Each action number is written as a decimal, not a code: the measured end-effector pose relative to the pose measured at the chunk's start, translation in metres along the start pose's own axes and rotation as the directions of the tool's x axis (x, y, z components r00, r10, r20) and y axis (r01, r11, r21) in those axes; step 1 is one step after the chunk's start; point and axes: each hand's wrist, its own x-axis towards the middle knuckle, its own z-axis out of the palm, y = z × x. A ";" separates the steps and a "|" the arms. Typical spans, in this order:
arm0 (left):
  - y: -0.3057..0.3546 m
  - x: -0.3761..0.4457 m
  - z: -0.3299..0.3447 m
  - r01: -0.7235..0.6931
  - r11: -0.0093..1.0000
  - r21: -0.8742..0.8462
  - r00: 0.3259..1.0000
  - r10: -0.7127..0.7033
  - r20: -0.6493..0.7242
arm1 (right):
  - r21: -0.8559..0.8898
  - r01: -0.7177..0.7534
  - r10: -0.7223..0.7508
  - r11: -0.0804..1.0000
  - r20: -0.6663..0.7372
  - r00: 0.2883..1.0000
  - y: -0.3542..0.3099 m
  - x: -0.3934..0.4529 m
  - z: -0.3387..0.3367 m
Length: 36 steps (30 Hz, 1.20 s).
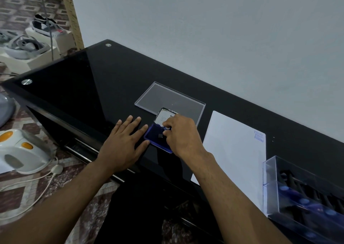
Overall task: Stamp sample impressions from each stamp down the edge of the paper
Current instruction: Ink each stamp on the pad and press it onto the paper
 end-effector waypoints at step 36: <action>0.211 0.079 0.002 -0.252 0.935 -0.251 0.964 0.266 0.020 | 0.209 -0.303 0.365 0.930 -0.408 0.837 0.178 -0.101 -0.074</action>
